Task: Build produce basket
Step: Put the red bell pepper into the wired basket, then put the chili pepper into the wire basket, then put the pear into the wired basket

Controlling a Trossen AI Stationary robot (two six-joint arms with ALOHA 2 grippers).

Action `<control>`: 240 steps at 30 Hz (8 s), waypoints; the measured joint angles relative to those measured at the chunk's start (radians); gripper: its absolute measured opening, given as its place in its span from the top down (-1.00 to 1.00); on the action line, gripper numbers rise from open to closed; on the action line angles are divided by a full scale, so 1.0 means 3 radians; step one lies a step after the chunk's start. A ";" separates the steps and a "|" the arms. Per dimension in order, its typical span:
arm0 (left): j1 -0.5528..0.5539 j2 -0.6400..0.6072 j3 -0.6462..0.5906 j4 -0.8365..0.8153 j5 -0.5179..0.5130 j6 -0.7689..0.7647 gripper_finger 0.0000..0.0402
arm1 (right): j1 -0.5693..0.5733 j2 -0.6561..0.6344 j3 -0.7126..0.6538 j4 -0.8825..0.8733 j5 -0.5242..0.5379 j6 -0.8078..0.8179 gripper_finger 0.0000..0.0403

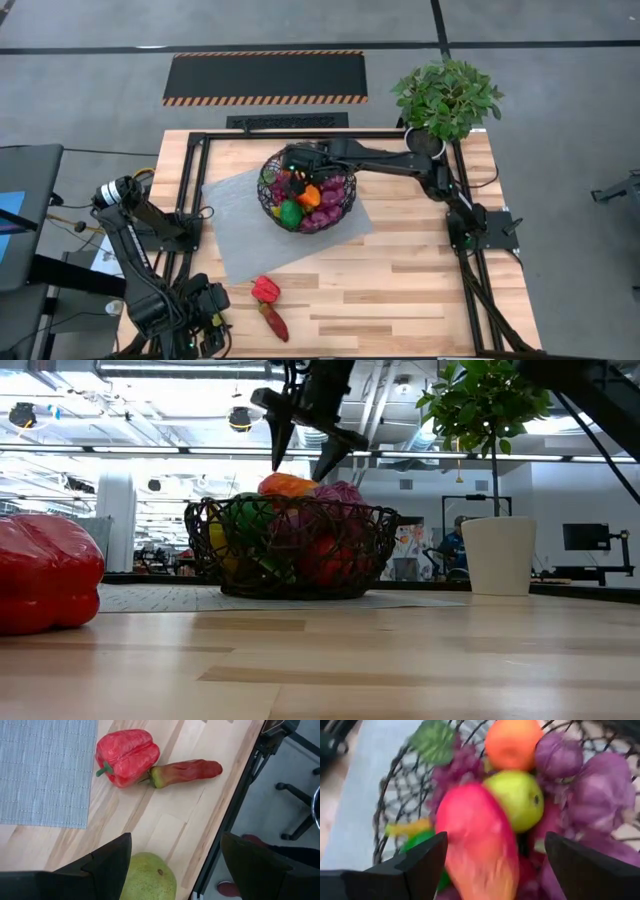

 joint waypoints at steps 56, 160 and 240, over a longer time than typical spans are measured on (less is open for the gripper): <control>-0.0456 0.0028 -0.0001 -0.0246 -0.0249 -0.0696 -0.45 | 0.1317 0.1196 0.0071 0.1688 -0.0588 -0.0326 0.51; -0.0307 0.0028 -0.0001 -0.0424 -0.0428 -0.1131 -0.45 | 0.1993 0.1386 0.0062 0.1641 0.0269 0.0295 -0.28; -0.0381 0.0502 -0.0003 0.0252 0.0789 0.0768 -0.63 | 0.1013 -0.0243 0.0057 -0.0261 0.0861 -0.0855 -0.38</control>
